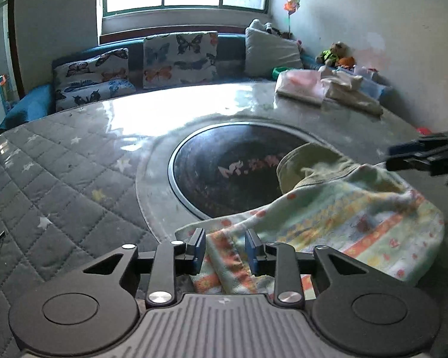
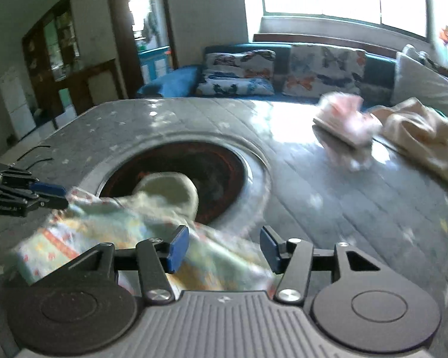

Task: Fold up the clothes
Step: 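Fold the held hem over toward the collar with both grippers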

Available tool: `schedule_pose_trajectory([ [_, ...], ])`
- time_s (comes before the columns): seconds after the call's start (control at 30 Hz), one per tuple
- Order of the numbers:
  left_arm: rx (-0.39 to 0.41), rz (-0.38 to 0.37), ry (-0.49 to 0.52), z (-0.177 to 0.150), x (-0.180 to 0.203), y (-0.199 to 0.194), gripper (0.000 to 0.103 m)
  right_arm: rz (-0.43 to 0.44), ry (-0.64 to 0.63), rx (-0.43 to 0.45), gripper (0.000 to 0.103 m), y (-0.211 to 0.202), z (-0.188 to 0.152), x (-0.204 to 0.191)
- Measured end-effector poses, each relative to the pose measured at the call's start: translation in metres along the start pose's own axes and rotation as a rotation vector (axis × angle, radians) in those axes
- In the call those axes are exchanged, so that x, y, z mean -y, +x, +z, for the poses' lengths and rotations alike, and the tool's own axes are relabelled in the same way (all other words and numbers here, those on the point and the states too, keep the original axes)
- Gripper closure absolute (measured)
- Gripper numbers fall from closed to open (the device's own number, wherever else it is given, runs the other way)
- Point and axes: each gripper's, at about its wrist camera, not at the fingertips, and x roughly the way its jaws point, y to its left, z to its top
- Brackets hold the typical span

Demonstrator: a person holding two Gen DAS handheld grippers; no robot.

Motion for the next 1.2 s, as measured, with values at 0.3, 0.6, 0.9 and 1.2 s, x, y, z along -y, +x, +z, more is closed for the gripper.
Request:
schedule_pose_trajectory([
  [0.3, -0.019, 0.033, -0.033, -0.002, 0.001, 0.015, 0.086, -0.025, 0.076, 0.008, 0.052, -0.012, -0.02, 0.017],
  [0.6, 0.038, 0.12, 0.024, 0.001, 0.014, 0.007, 0.096, -0.034, 0.048, -0.032, 0.087, 0.009, -0.027, 0.011],
  [0.9, 0.017, 0.145, -0.017, 0.003, 0.013, 0.007, 0.089, -0.12, -0.054, 0.036, 0.087, 0.004, -0.02, -0.01],
  [1.2, 0.059, -0.048, -0.051, 0.03, 0.052, 0.007, 0.089, 0.049, -0.071, 0.019, 0.086, 0.026, -0.002, -0.042],
])
